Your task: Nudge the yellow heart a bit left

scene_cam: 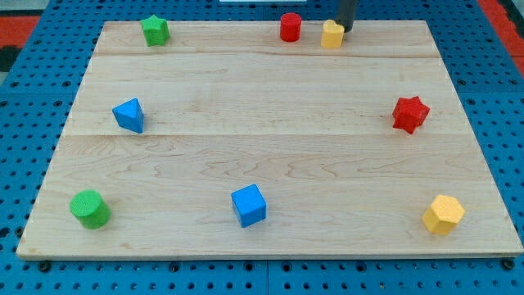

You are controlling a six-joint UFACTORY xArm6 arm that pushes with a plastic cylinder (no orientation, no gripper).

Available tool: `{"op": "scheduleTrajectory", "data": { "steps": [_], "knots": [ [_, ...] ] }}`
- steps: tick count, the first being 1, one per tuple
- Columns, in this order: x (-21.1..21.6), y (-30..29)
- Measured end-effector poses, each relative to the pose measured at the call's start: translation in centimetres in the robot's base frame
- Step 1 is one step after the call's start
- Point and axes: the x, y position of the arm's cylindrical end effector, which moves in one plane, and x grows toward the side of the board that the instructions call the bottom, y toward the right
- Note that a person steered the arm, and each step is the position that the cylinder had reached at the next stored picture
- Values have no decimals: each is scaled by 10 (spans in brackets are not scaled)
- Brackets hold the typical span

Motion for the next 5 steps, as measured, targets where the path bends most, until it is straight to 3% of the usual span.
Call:
{"op": "scheduleTrajectory", "data": {
  "steps": [2, 4, 5],
  "knots": [
    [-10, -34],
    [72, -43],
    [56, -47]
  ]
}}
